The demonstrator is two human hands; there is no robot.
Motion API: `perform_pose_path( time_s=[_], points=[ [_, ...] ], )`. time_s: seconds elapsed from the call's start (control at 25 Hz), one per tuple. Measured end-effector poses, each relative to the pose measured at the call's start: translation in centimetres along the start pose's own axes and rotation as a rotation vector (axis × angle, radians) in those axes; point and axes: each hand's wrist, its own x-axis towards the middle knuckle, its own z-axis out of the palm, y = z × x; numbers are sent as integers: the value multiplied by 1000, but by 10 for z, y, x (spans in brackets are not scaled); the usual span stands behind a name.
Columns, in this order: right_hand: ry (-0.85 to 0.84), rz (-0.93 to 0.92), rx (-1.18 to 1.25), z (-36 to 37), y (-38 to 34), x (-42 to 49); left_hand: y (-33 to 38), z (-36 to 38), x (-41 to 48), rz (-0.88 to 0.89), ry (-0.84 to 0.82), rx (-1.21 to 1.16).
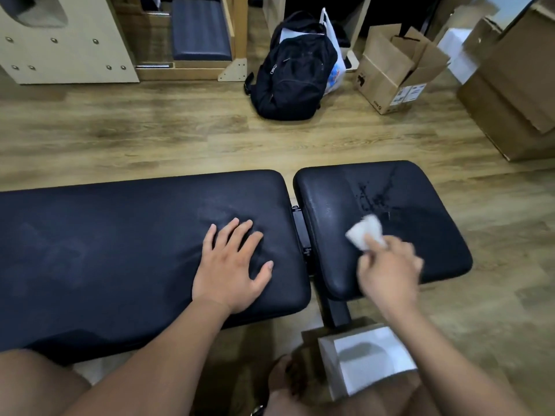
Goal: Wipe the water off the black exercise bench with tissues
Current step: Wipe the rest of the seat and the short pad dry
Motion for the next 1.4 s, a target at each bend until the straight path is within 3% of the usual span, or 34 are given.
perform_pose_path(
  time_s=[0.12, 0.2, 0.24, 0.32, 0.44, 0.6, 0.8, 0.88, 0.96, 1.08, 1.24, 1.32, 1.4],
  points=[
    [-18, -373, 44, 2, -47, -48, 0, 1, -1, 15, 23, -9],
    [-2, -517, 6, 2, -24, -40, -1, 0, 0, 16, 14, -3],
    [16, -464, -13, 0, -1, -26, -1, 0, 0, 16, 14, 4],
    [52, -154, -88, 2, 66, 20, -1, 1, 0, 13, 17, 9],
    [-58, 226, -119, -8, 145, 88, -1, 2, 1, 13, 11, 17],
    [-27, 357, -11, -5, 98, 111, -1, 2, -1, 22, 6, 25],
    [-115, -132, -22, -2, -40, 60, 1, 0, 0, 23, 8, 22],
    [-194, -387, 58, -9, -60, 34, 1, 0, -1, 30, 34, 17],
    [-169, -463, 160, -13, -34, 25, 0, 0, -1, 41, 43, 13],
    [-46, -162, 80, -12, 50, 60, -1, 2, 0, 40, 41, 13],
    [-85, 308, -117, -10, 127, 151, -3, 2, 0, 52, 35, 12],
    [-86, 392, -92, -1, 118, 171, -2, 2, -1, 48, 22, 13],
    [-31, 360, -110, 6, 94, 172, 0, 2, 0, 50, 17, 19]
  ],
)
